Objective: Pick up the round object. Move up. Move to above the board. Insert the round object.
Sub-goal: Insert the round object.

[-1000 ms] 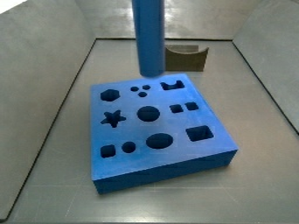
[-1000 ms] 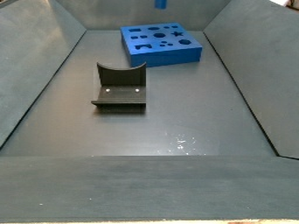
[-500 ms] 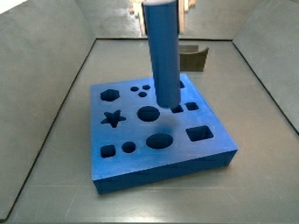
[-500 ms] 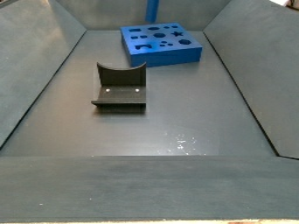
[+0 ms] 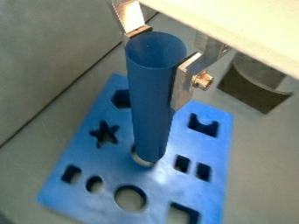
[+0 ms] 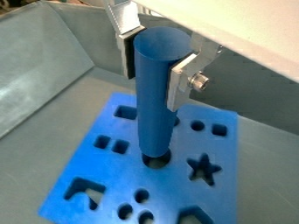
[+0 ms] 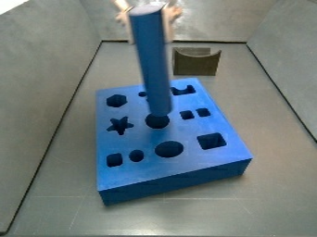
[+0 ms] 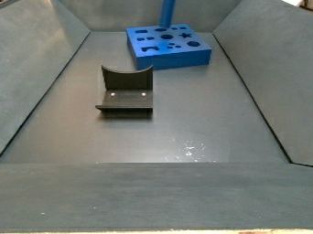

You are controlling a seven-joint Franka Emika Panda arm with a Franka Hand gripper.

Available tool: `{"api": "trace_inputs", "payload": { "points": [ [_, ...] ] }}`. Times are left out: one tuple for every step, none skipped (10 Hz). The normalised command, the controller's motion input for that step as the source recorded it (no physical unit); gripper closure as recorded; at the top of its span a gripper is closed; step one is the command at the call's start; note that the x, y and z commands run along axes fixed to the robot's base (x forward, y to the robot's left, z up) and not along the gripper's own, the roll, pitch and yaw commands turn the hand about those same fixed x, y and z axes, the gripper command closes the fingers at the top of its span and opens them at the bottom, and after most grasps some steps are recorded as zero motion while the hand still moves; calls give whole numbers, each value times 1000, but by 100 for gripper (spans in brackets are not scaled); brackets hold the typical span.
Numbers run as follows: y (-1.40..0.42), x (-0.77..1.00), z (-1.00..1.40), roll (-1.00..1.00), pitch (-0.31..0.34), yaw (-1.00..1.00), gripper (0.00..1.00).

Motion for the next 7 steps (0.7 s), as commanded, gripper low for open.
{"api": "trace_inputs", "payload": {
  "points": [
    [34,0,0,0,0,0,100],
    [0,0,-137,89,0,0,100],
    [-83,137,-700,500,-129,334,100],
    [0,331,-846,251,-237,329,100],
    [0,0,-160,0,-180,0,100],
    [-49,0,0,0,0,0,100],
    [-194,40,-51,171,3,0,100]
  ]
}}
